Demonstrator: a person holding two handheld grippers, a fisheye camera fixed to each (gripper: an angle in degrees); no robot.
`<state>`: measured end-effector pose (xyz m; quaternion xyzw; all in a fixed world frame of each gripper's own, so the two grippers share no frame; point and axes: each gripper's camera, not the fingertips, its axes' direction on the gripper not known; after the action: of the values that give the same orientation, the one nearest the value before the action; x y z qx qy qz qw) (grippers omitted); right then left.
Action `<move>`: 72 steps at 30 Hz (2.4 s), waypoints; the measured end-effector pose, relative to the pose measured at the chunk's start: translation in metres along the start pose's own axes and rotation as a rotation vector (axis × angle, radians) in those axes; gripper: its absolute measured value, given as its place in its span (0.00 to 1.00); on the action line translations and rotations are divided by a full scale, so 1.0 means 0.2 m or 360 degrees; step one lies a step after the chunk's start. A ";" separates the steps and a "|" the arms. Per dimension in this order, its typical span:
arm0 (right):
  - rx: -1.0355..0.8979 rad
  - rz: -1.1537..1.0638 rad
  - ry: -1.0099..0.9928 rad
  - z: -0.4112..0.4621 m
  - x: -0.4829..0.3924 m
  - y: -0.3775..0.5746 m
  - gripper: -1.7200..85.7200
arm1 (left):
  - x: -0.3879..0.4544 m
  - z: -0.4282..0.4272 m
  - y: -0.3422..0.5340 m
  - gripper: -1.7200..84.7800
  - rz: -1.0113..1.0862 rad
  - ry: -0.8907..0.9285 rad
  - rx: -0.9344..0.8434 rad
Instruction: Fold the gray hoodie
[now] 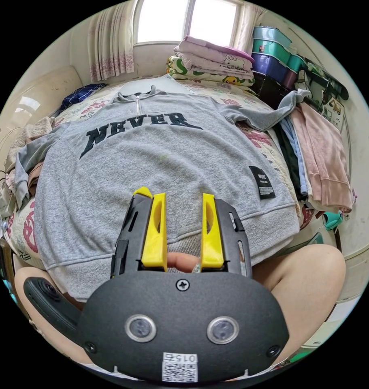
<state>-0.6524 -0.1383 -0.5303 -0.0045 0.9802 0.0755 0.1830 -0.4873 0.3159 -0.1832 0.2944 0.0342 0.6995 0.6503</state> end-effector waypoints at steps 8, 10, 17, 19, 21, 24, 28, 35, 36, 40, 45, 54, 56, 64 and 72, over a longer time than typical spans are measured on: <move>0.0001 -0.0002 -0.0003 0.06 -0.04 -0.02 0.17 | -0.02 0.01 0.00 0.02 0.0001 0.0000 0.0000; 0.0001 0.0000 -0.0004 0.08 -0.06 -0.02 0.17 | -0.02 0.02 0.00 0.02 0.0001 -0.0001 0.0000; 0.0004 0.0000 -0.0017 0.14 -0.11 -0.03 0.17 | -0.05 0.03 -0.01 0.02 0.0002 0.0007 0.0002; -0.0004 0.0006 -0.0032 0.16 -0.12 -0.03 0.17 | -0.05 0.03 -0.02 0.01 0.0007 -0.0002 -0.0001; -0.0005 0.0019 -0.0045 0.17 -0.13 -0.03 0.17 | -0.05 0.03 -0.03 0.01 0.0017 0.0005 0.0000; 0.0001 0.0022 -0.0048 0.20 -0.16 -0.02 0.17 | -0.07 0.03 -0.04 0.01 0.0021 0.0028 0.0003; -0.0011 0.0051 -0.0075 0.23 -0.19 -0.01 0.17 | -0.09 0.05 -0.07 0.01 0.0027 0.0036 -0.0009; -0.0011 0.0086 -0.0104 0.27 -0.26 0.04 0.16 | -0.12 0.08 -0.14 0.01 0.0047 0.0051 -0.0036; -0.0005 0.0095 -0.0097 0.28 -0.27 0.05 0.16 | -0.12 0.09 -0.16 0.01 0.0064 0.0060 -0.0057; -0.0017 0.0104 -0.0116 0.30 -0.31 0.08 0.16 | -0.10 0.11 -0.20 0.02 0.0078 -0.0033 -0.0054; -0.0041 0.0121 -0.0161 0.31 -0.34 0.12 0.16 | -0.08 0.14 -0.27 0.02 0.0116 -0.0079 -0.0070; -0.0016 0.0059 -0.0112 0.29 -0.51 0.32 0.16 | -0.28 0.22 -0.54 0.01 0.0023 0.0241 -0.0253; 0.0013 0.0024 -0.0048 0.27 -0.57 0.37 0.16 | -0.30 0.21 -0.57 0.01 0.0019 0.0258 -0.0249; 0.0008 -0.0032 -0.0009 0.15 -0.69 0.60 0.17 | -0.39 0.21 -0.77 0.01 -0.0070 0.0343 -0.0276; 0.0171 -0.0041 0.0019 -0.31 -0.53 0.87 0.18 | -0.55 0.24 -1.00 0.02 -0.0585 0.0501 -0.0365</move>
<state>-0.5813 0.0232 -0.4088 -0.0077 0.9838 0.0203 0.1780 -0.2900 0.2276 -0.2695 0.0951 0.1083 0.6061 0.7822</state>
